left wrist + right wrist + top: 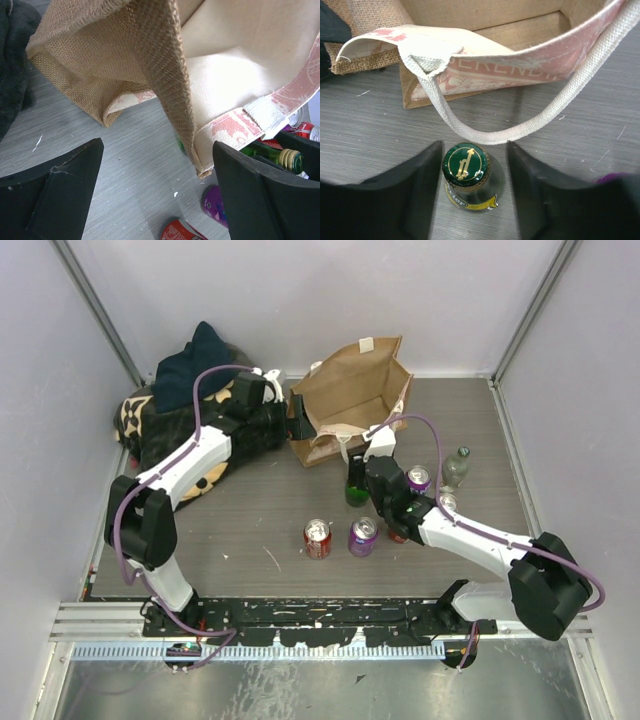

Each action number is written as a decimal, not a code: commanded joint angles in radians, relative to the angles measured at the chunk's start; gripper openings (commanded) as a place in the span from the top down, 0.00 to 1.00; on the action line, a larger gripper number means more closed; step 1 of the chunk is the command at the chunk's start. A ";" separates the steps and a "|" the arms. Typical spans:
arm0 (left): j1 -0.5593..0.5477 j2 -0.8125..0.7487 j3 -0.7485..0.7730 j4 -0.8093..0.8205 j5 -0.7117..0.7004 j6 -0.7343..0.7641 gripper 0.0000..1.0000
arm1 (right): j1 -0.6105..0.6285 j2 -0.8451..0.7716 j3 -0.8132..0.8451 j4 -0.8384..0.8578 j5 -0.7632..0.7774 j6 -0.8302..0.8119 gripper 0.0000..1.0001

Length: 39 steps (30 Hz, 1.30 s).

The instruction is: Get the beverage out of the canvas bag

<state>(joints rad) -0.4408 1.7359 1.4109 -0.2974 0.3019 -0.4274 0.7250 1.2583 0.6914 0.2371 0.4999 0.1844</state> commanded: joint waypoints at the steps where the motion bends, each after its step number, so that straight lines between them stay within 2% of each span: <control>1: 0.005 -0.049 -0.016 0.000 0.011 0.011 0.02 | -0.002 -0.040 0.005 0.016 0.044 -0.004 0.29; 4: 0.004 -0.058 -0.023 -0.001 0.006 0.014 0.02 | -0.002 -0.046 0.015 -0.004 0.061 -0.001 0.03; 5: 0.005 -0.062 -0.024 -0.001 0.006 0.016 0.02 | -0.001 -0.048 0.021 -0.011 0.063 -0.002 0.00; 10: 0.004 -0.101 -0.043 0.000 -0.004 0.026 0.02 | -0.001 -0.077 0.052 -0.033 0.076 -0.009 0.00; 16: 0.005 -0.208 -0.117 0.022 -0.040 0.061 0.02 | -0.005 -0.158 0.091 -0.054 0.200 -0.066 0.00; 19: 0.005 -0.260 -0.136 0.002 -0.059 0.097 0.02 | -0.052 -0.216 0.097 -0.059 0.226 -0.096 0.00; 21: 0.007 -0.288 -0.141 -0.025 -0.070 0.128 0.02 | -0.142 -0.254 0.097 -0.079 0.188 -0.066 0.00; 25: 0.020 -0.326 -0.150 -0.081 -0.091 0.163 0.02 | -0.428 -0.301 0.091 -0.127 0.038 0.037 0.00; 29: 0.064 -0.343 -0.163 -0.117 -0.099 0.175 0.02 | -0.704 -0.305 0.089 -0.142 -0.097 0.115 0.00; 33: 0.131 -0.372 -0.204 -0.129 -0.129 0.161 0.02 | -0.949 -0.332 0.040 -0.115 -0.197 0.260 0.00; 36: 0.170 -0.408 -0.223 -0.172 -0.210 0.161 0.02 | -1.084 -0.366 -0.005 -0.101 -0.221 0.332 0.00; 39: 0.177 -0.438 -0.228 -0.226 -0.318 0.185 0.02 | -1.138 -0.427 -0.054 -0.106 -0.153 0.383 0.00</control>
<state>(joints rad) -0.2714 1.3678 1.1877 -0.4519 0.1169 -0.2729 -0.3584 0.9161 0.6811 0.0875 0.3439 0.4393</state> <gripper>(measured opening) 0.980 0.999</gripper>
